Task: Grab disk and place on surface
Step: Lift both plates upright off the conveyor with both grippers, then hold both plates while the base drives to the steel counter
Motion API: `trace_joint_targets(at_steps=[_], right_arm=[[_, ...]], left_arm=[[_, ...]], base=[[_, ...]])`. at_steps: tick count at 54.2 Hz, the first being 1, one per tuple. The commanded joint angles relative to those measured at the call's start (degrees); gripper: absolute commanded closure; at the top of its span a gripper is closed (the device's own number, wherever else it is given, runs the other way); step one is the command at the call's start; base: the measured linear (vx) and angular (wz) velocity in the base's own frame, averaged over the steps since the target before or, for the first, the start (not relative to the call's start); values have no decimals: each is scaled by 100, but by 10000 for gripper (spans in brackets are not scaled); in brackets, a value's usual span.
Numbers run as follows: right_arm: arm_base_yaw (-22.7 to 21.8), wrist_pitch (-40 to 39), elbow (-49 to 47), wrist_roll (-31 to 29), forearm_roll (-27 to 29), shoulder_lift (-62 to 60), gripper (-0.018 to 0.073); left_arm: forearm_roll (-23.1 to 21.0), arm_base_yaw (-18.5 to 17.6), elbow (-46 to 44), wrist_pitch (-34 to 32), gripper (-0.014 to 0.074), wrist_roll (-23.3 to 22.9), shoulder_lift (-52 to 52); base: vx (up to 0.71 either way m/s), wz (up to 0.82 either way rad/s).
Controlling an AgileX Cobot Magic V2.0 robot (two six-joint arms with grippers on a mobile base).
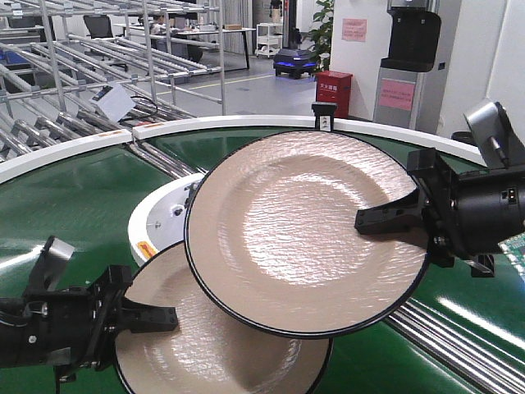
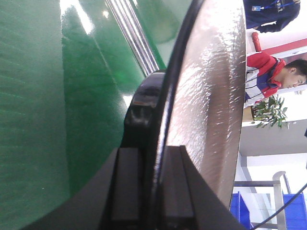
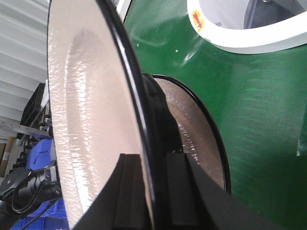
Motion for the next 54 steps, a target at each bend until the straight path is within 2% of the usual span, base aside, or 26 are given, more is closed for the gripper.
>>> trace_joint_targets(at_steps=[1, 23, 54], right_arm=[[-24, -250, -236, 27, 666, -210, 564], [-24, -250, -236, 27, 666, -210, 564], [-24, -243, -236, 27, 666, -210, 564]], left_arm=[[-676, -15, -172, 214, 596, -64, -262], [-676, -15, -172, 214, 596, -64, -262], [-676, -15, -172, 214, 596, -64, -262]], base=[[-3, 0], [-9, -3], [-24, -9]])
